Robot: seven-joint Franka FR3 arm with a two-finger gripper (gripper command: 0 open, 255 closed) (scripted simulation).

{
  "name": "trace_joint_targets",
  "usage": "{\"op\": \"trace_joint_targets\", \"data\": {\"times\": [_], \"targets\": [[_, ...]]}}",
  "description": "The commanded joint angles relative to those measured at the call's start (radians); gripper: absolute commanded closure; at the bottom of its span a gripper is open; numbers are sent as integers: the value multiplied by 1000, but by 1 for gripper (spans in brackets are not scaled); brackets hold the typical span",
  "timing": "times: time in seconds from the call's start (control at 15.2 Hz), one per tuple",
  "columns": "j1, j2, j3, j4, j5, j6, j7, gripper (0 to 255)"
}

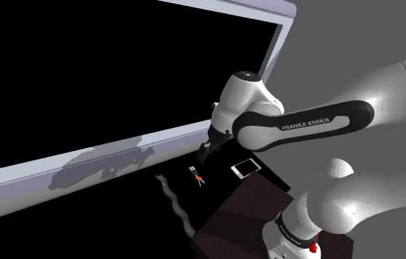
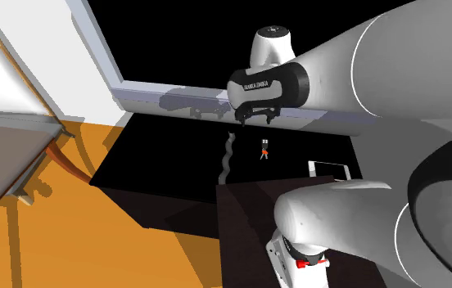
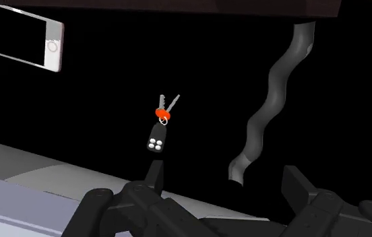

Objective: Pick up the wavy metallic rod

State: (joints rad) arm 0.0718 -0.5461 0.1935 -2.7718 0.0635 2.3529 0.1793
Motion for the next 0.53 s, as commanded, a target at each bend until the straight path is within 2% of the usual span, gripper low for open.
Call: {"op": "trace_joint_targets", "data": {"times": [0.0, 0.26, 0.46], "targets": [[7, 65, 23, -17, 11, 82, 28, 0], [15, 213, 75, -35, 19, 243, 92, 0], [7, 342, 119, -32, -3, 365, 156, 0]]}}
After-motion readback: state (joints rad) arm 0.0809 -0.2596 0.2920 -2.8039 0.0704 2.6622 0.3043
